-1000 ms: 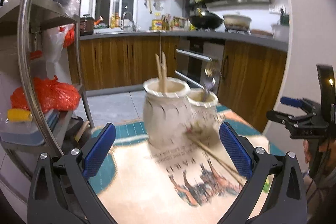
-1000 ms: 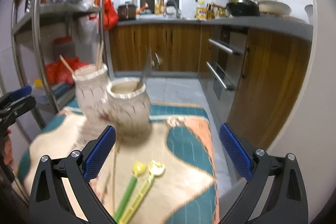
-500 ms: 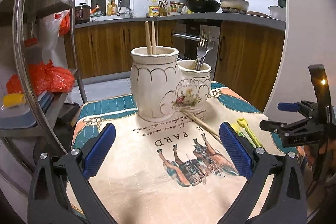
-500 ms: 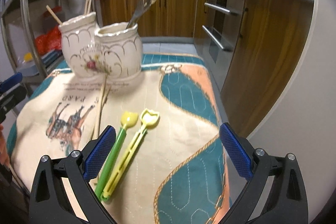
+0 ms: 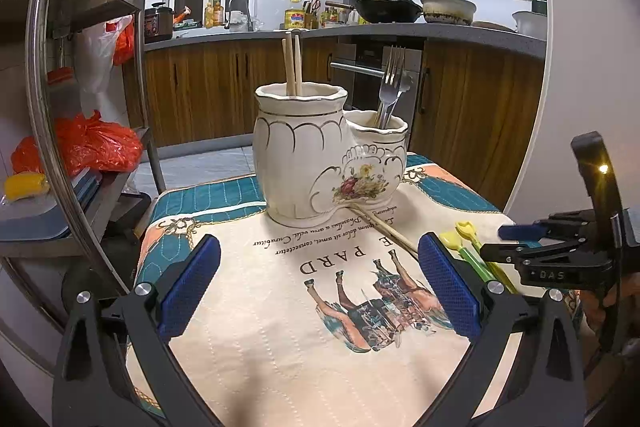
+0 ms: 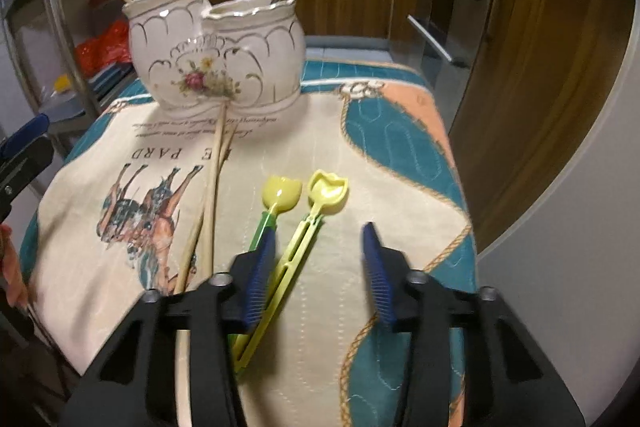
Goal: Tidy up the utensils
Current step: 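Grasp the yellow plastic spoon by its handle with the right tool, then grasp a wooden chopstick with the left tool while the right tool holds the yellow spoon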
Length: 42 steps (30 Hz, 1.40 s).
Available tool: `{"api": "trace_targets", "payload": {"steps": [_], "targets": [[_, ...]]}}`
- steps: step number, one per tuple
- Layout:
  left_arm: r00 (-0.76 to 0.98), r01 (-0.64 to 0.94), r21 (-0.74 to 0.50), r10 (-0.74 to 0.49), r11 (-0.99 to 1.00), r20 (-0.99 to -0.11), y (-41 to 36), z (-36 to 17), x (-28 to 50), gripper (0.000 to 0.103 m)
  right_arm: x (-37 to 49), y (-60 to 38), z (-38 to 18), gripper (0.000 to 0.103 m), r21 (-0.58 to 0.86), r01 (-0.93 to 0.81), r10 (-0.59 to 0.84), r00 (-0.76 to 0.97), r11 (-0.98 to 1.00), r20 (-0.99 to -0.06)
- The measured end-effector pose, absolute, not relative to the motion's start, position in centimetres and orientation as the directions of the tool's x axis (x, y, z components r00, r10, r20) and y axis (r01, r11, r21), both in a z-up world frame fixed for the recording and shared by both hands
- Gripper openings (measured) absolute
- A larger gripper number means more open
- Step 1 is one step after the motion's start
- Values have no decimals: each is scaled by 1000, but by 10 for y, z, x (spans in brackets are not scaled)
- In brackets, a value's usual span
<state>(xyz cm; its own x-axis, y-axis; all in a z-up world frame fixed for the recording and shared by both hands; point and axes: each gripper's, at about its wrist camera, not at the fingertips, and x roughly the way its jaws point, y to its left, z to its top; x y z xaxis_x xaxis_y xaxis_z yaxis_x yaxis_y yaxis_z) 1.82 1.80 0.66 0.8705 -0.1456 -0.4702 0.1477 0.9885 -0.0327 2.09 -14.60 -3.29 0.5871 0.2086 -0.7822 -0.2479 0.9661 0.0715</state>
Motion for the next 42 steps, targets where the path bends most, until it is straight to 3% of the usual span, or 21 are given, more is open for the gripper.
{"api": "trace_targets", "payload": {"steps": [2, 6, 11, 17, 28, 37, 39, 42], "targets": [[871, 150, -33, -148, 988, -469, 18, 7, 18, 97, 23, -145, -35, 29, 84, -250, 217, 571, 965, -791], [870, 149, -24, -142, 989, -473, 17, 6, 20, 97, 29, -143, -39, 28, 91, -246, 217, 552, 965, -805], [867, 145, -10, -132, 989, -480, 11, 9, 19, 97, 32, -146, -39, 10, 105, -246, 230, 564, 963, -793], [847, 134, 24, -102, 991, -523, -9, 8, 25, 97, 29, -153, -32, 10, 117, -264, 259, 607, 957, -751], [722, 154, 24, -96, 988, -686, -61, -24, 46, 96, 17, -173, -24, 11, 165, -286, 319, 656, 944, -684], [642, 190, 71, -69, 979, -763, -89, -42, 53, 66, 10, -186, -19, 11, 207, -296, 356, 667, 933, -654], [630, 205, 70, -77, 976, -773, -94, -43, 56, 55, 10, -188, -19, 11, 214, -296, 361, 667, 931, -652], [603, 243, 37, -121, 969, -789, -100, -41, 60, 24, 9, -187, -20, 11, 218, -299, 367, 664, 929, -651]]}}
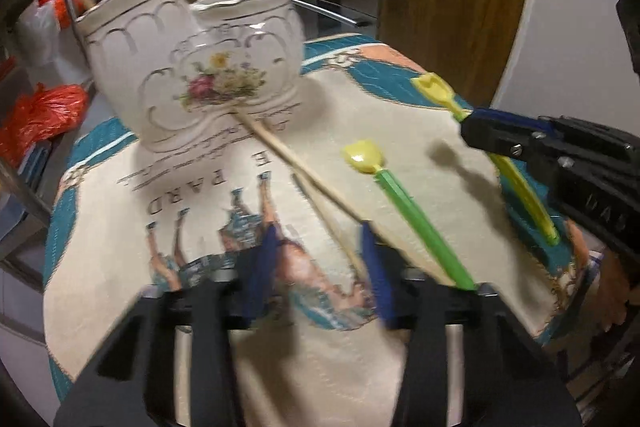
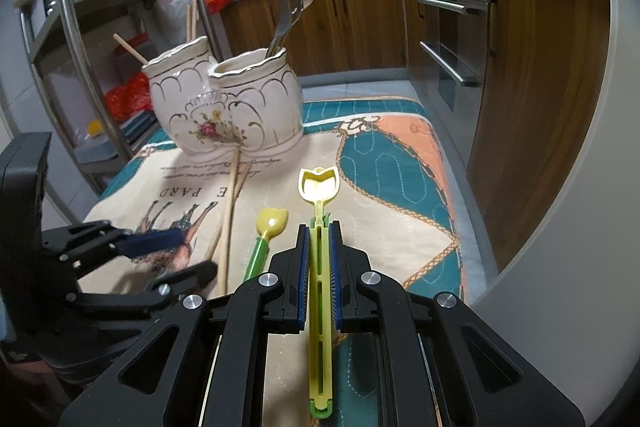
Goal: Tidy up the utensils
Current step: 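Grasp a wooden chopstick with the left tool while the right tool holds the yellow spoon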
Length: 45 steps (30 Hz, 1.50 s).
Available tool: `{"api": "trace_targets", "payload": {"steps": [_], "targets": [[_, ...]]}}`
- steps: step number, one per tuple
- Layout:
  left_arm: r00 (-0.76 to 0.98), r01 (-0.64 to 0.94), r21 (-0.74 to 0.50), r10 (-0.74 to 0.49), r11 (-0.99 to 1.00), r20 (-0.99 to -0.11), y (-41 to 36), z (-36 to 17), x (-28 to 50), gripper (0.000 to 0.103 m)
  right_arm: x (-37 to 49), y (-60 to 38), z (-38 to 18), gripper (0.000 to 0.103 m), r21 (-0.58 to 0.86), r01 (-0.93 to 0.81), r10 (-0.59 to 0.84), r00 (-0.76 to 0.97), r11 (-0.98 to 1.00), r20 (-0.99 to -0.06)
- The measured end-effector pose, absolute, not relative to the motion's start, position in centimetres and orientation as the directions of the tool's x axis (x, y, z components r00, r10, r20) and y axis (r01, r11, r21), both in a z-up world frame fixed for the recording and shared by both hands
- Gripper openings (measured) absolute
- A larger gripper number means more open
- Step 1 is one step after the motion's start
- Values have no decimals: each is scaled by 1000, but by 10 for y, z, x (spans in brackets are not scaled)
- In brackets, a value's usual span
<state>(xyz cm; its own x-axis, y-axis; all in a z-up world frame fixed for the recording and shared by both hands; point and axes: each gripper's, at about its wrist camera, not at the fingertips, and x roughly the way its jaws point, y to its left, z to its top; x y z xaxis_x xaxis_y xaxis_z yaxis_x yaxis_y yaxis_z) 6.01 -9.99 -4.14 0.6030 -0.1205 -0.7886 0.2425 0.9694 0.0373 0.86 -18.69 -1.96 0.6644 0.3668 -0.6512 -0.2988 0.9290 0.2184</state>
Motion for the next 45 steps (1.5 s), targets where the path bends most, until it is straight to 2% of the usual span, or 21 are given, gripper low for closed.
{"api": "trace_targets", "payload": {"steps": [1, 2, 8, 12, 18, 26, 33, 36, 45], "targets": [[597, 248, 36, -123, 968, -793, -101, -41, 61, 12, 8, -187, -19, 10, 218, -302, 369, 664, 928, -650], [594, 250, 47, -115, 967, -796, -101, -40, 61, 9, 7, -186, -19, 10, 218, -303, 370, 664, 928, -650], [571, 250, 21, -130, 968, -810, -84, -38, 59, 5, 4, -185, -17, 10, 216, -309, 373, 665, 926, -647], [540, 281, -5, -162, 960, -826, -66, -36, 48, 5, 4, -182, -18, 10, 212, -319, 377, 662, 924, -648], [508, 329, 19, -161, 944, -846, -43, -30, 35, 5, 5, -179, -21, 10, 206, -322, 375, 655, 924, -657], [511, 282, -31, -178, 959, -841, -17, -35, 37, 6, 6, -173, -23, 10, 196, -327, 370, 648, 924, -665], [549, 266, -25, -173, 964, -817, -21, -38, 43, 8, 7, -172, -26, 10, 193, -326, 367, 645, 926, -670], [572, 265, -5, -161, 964, -804, -21, -38, 43, 5, 7, -172, -26, 10, 194, -327, 368, 644, 925, -671], [679, 278, -15, -207, 961, -704, -15, -26, 36, 5, 8, -171, -28, 10, 195, -334, 374, 643, 922, -669]]}}
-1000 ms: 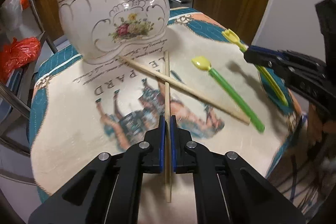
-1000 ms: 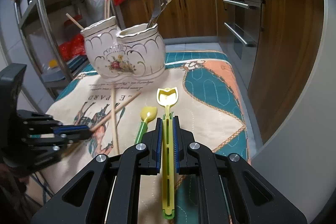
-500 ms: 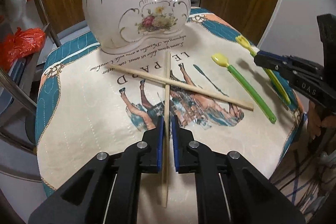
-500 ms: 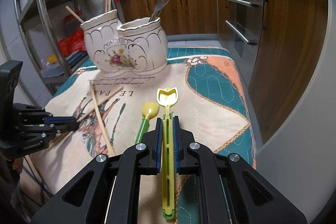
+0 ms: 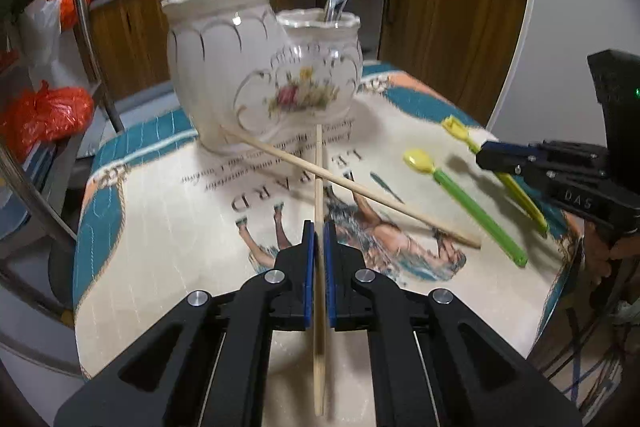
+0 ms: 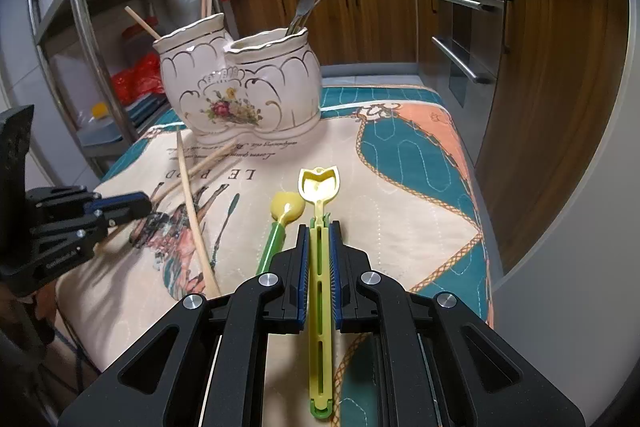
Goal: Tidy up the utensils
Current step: 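Grasp a wooden chopstick with the left tool while the right tool holds the yellow spoon, then lift the chopstick with the left tool while the right tool lifts the yellow spoon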
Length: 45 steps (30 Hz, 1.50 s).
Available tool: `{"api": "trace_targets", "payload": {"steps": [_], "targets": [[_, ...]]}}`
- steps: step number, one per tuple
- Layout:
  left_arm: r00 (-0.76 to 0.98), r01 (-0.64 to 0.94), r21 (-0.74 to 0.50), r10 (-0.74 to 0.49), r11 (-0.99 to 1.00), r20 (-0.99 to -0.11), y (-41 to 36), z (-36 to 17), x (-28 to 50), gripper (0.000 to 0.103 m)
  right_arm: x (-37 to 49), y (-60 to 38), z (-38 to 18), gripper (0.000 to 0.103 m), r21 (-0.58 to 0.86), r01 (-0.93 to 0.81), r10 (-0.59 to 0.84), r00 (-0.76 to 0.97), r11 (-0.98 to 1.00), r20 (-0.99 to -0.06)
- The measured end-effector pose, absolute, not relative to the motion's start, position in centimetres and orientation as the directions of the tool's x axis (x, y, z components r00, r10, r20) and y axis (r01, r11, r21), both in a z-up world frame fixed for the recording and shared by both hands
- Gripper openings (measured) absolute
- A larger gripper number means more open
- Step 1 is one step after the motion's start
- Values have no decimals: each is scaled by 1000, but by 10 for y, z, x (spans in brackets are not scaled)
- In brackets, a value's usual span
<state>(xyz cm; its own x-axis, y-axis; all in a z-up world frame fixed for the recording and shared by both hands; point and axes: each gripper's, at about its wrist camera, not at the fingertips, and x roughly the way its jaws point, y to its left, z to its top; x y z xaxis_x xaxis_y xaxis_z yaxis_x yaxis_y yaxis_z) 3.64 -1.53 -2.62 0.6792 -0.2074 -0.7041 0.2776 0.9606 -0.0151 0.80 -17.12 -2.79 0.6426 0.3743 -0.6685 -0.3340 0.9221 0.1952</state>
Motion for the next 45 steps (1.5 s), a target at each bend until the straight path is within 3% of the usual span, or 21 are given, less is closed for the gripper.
{"api": "trace_targets", "payload": {"steps": [9, 18, 23, 38, 45], "targets": [[739, 335, 2, -261, 942, -621, -20, -5, 21, 5, 8, -172, -28, 10, 199, -333, 376, 645, 922, -665], [550, 402, 73, -177, 913, -816, -23, -24, 32, 5, 8, -173, -28, 10, 201, -334, 378, 644, 921, -666], [466, 411, 72, -141, 909, -874, -20, -34, 41, 6, 8, -173, -28, 10, 201, -332, 378, 646, 922, -664], [425, 453, 114, -102, 884, -899, -6, -29, 19, 5, 8, -174, -26, 10, 210, -335, 386, 645, 919, -660], [516, 362, 144, -69, 921, -854, 23, -16, 10, 5, 7, -174, -25, 10, 208, -337, 387, 647, 918, -657]]}}
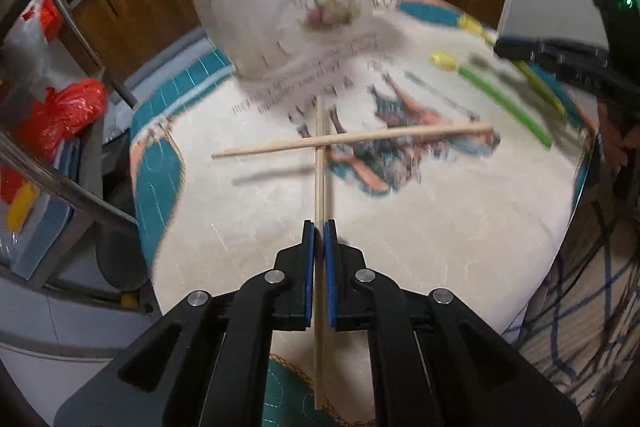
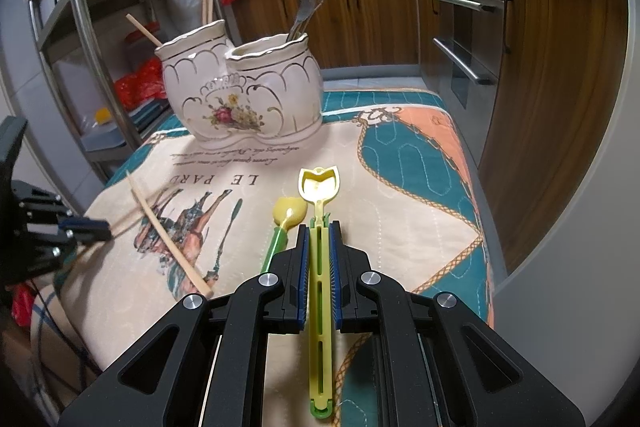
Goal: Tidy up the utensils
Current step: 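Lift the chopstick with the left tool while the right tool lifts the yellow spoon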
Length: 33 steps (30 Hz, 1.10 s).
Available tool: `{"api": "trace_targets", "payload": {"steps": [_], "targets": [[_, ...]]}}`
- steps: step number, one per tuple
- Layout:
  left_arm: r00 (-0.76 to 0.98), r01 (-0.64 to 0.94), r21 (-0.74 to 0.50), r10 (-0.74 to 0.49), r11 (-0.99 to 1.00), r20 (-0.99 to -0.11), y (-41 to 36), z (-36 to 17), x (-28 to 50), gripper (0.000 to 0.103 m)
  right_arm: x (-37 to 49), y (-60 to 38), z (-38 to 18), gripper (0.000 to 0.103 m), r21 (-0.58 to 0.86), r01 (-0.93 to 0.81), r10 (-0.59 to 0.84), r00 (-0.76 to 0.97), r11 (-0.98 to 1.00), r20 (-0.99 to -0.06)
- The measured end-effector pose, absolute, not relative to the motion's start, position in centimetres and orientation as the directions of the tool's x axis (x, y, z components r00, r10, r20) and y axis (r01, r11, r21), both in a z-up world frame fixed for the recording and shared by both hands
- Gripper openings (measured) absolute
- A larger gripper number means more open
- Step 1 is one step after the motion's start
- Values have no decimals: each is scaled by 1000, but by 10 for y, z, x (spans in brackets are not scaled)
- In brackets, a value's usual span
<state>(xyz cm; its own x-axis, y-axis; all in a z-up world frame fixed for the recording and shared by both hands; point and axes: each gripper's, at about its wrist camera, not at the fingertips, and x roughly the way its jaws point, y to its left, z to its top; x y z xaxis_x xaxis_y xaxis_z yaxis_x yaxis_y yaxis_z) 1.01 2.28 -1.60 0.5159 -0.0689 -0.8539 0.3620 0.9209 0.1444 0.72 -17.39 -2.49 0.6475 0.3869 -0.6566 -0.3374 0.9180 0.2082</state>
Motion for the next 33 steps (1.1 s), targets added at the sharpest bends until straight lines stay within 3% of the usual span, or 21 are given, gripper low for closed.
{"api": "trace_targets", "payload": {"steps": [14, 24, 33], "targets": [[758, 346, 109, -209, 932, -618, 1, 30, 18, 5, 5, -178, -19, 10, 221, -338, 398, 668, 915, -629], [890, 320, 18, -294, 947, -349, 14, 58, 26, 5, 8, -176, 20, 10, 241, -391, 459, 731, 888, -505], [930, 325, -64, -331, 943, -161, 34, 82, 42, 5, 29, -160, 40, 10, 244, -409, 476, 750, 879, -459]]}}
